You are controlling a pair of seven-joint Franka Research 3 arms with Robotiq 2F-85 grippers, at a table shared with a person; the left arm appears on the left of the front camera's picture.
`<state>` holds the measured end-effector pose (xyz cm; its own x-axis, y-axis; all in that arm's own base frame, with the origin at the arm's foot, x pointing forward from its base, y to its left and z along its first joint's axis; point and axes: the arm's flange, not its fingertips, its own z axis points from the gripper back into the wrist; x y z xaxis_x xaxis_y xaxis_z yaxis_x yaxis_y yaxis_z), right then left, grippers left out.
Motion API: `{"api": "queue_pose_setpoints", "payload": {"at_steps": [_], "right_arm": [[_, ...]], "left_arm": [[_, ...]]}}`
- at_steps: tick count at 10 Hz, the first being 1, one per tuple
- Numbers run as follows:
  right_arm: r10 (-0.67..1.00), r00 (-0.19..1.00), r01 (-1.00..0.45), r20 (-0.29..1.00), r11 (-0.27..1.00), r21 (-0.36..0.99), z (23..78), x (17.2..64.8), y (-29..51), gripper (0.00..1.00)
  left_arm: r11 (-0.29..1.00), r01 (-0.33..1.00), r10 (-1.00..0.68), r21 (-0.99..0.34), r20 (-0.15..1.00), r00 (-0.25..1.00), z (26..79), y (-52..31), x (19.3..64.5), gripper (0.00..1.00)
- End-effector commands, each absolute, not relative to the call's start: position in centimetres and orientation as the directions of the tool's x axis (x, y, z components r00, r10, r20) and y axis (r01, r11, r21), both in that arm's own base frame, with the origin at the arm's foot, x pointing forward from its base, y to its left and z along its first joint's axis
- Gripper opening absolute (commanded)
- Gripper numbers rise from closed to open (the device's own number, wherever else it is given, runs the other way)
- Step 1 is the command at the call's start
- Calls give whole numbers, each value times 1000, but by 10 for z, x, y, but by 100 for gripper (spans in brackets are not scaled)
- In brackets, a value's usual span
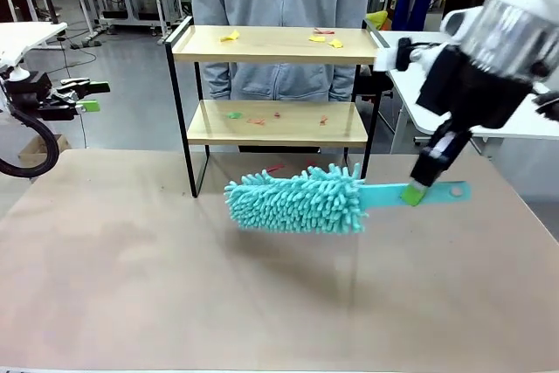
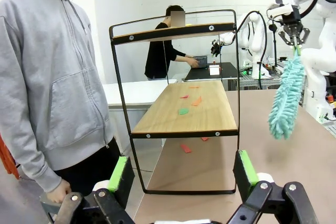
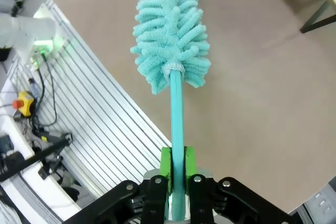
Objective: Clean the shelf.
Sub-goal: Clean the specific section of the Shelf indicated by the human with the Duster.
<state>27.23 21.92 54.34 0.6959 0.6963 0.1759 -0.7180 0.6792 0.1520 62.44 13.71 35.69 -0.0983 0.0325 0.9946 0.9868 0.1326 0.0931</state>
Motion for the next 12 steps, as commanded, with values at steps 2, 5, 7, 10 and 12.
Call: {"api": "queue_pose_setpoints", "payload": {"at_steps": [2,5,7,10,12], "right_arm": [[504,831,-546,234,821,167,511,270,277,13],[377,868,-449,323,874,186,495,267,312,13],[346,883,-424,317,879,220,481,272,337,13],[380,871,-449,311,872,192,492,271,322,13],[380,871,-449,311,872,192,492,271,322,13]], "left_arm": [[130,987,35,98,994,-103,359,137,623,100],[130,987,35,98,994,-103,359,137,623,100],[130,987,35,98,994,-103,359,137,623,100],[130,987,35,98,994,-103,359,137,623,100],[130,987,35,98,994,-103,359,137,623,100]]}}
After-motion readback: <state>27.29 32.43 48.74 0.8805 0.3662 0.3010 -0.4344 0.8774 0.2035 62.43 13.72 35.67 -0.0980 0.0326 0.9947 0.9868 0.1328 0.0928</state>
